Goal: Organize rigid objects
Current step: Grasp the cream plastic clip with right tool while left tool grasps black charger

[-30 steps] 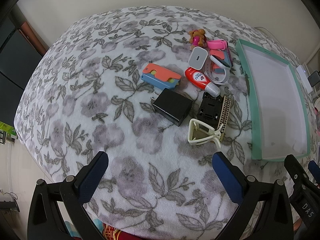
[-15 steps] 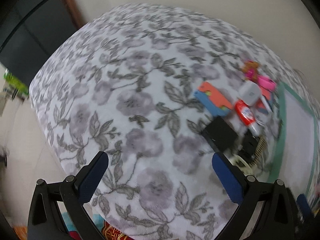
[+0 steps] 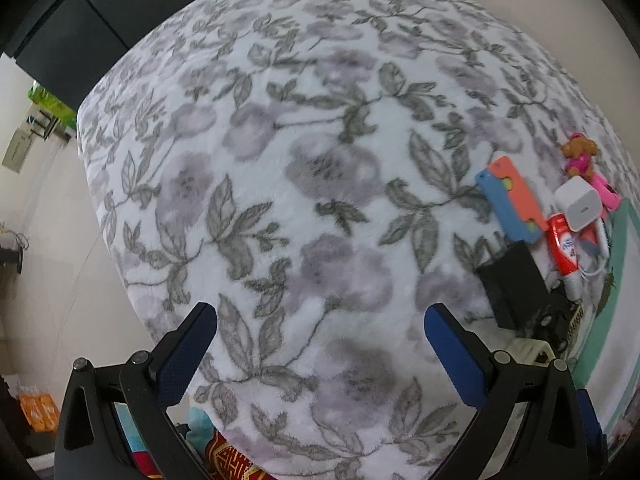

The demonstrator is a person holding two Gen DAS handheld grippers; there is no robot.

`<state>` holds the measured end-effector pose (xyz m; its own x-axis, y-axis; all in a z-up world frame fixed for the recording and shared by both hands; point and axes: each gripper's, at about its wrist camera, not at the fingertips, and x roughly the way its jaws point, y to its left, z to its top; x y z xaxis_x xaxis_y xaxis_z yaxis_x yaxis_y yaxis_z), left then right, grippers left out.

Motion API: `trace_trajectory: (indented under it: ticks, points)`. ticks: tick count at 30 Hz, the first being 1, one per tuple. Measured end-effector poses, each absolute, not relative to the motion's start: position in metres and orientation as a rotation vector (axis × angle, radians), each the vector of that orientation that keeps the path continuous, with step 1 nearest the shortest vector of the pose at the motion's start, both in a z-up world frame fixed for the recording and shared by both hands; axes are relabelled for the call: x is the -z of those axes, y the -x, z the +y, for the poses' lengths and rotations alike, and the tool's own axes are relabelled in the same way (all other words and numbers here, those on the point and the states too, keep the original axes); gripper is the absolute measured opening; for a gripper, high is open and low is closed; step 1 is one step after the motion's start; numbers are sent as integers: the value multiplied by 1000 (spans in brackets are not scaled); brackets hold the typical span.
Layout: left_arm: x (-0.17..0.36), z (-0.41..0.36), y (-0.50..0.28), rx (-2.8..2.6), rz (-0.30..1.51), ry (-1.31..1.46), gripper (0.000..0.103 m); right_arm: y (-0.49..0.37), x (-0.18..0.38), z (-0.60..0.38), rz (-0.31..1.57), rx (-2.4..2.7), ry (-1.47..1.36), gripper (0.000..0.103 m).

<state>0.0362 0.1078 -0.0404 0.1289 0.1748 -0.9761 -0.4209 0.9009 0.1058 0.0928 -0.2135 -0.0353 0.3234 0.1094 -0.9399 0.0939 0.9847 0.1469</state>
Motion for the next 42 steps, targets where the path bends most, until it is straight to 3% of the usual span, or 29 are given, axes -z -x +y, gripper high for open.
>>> trace_trajectory:
  ticks: [11, 18, 42]
  points:
    - [52, 103, -43, -409, 1400, 269, 103, -97, 46, -208, 1280, -23, -218, 79]
    - [48, 85, -52, -362, 1401, 319, 103, -97, 46, -208, 1276, -81, -267, 58]
    - [61, 3, -105, -285, 1352, 457, 103, -89, 32, -255, 1265, -46, -363, 53]
